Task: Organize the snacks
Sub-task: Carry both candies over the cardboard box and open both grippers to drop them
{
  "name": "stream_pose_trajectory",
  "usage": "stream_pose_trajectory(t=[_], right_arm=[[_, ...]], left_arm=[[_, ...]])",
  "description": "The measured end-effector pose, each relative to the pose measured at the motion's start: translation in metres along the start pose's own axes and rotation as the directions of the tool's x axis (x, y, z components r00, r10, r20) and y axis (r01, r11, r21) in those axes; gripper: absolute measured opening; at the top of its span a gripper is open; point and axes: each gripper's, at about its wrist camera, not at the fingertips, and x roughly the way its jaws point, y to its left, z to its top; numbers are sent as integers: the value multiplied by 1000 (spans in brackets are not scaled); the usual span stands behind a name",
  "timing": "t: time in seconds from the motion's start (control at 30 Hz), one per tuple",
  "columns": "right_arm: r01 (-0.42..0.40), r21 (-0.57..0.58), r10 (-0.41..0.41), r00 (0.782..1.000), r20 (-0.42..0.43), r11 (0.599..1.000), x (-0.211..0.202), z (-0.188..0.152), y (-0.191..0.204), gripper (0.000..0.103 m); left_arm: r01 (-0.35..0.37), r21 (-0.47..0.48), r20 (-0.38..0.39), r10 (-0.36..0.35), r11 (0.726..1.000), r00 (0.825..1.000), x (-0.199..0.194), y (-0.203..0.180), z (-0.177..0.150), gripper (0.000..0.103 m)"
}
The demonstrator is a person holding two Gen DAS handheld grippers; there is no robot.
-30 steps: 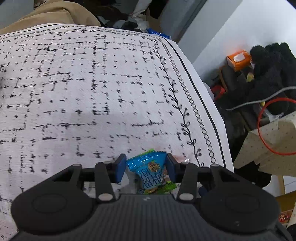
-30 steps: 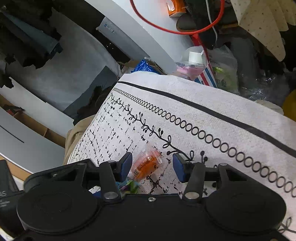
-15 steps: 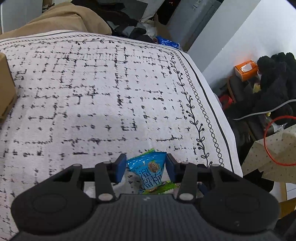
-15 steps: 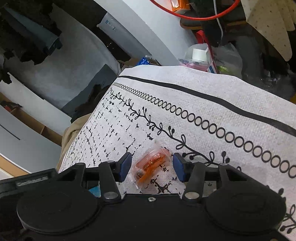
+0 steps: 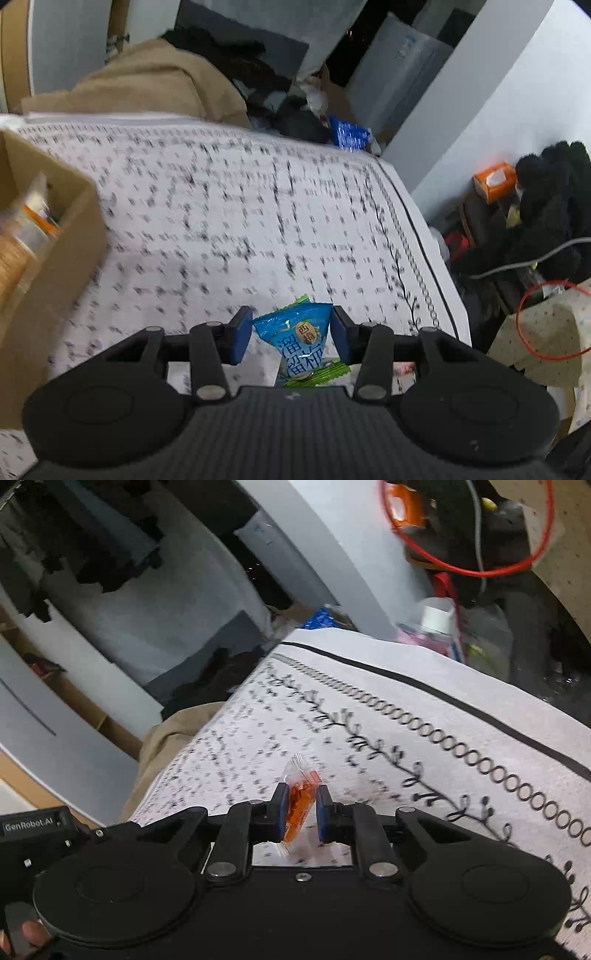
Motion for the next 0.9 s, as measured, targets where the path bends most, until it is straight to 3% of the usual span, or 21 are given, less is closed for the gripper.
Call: stream_pose_trajectory(t=[0.53,0.9], right_arm=[[-86,-158,94,995,44,984,-21,-7,80,13],[-187,-226,198,980,26,956,-21,-30,140,13]], left_arm=[[-78,-63,144,87,995,986,-76,76,50,45],[-119,-113,171,138,986,976,-106,124,75,45]])
